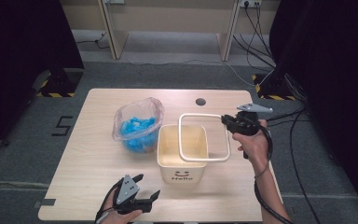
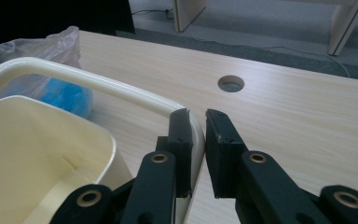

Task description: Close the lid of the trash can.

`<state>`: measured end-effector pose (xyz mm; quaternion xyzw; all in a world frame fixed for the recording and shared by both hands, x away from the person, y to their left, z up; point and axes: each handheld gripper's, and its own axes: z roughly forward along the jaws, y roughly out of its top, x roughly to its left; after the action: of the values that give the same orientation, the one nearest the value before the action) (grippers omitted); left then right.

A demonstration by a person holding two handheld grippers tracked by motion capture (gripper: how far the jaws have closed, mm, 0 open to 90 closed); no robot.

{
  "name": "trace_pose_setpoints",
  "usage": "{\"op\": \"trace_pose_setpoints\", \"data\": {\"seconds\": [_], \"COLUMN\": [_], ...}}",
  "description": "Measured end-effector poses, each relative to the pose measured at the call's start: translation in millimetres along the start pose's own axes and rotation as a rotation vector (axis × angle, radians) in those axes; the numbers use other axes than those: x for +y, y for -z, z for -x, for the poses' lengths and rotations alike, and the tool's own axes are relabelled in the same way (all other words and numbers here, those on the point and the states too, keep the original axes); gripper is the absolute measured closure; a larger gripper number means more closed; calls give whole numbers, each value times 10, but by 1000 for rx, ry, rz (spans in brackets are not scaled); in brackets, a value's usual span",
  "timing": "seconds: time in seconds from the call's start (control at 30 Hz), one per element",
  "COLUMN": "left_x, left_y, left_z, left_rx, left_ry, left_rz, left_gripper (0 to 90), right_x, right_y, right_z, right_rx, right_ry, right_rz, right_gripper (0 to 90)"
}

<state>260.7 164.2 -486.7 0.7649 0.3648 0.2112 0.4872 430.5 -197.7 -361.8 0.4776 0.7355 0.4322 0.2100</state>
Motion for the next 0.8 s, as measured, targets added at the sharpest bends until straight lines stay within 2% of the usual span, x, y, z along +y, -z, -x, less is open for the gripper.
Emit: {"op": "trace_pose_setpoints", "data": {"seconds": [0.13, 0.23, 0.57, 0.7, 0.8], "left_x": [93, 139, 271, 319, 369], "left_y": [-1, -8, -50, -69, -88], "left_z": [6, 6, 95, 150, 213], "left_rx": [9, 8, 26, 57, 56], "left_ry": [-6, 2, -19, -50, -76], "left_rz": [41, 55, 113, 137, 157], "left_gripper": [173, 173, 173, 172, 173], "right_x": [17, 25, 9, 1, -2], "right_y": [-54, -92, -227, -273, -304], "right_z": [-98, -169, -330, -374, -394], "right_rx": [21, 32, 57, 61, 62], "right_ry": [7, 17, 25, 28, 26], "right_rz": [-9, -18, -53, -66, -73], "right_gripper": [810, 811, 811, 811, 813]}}
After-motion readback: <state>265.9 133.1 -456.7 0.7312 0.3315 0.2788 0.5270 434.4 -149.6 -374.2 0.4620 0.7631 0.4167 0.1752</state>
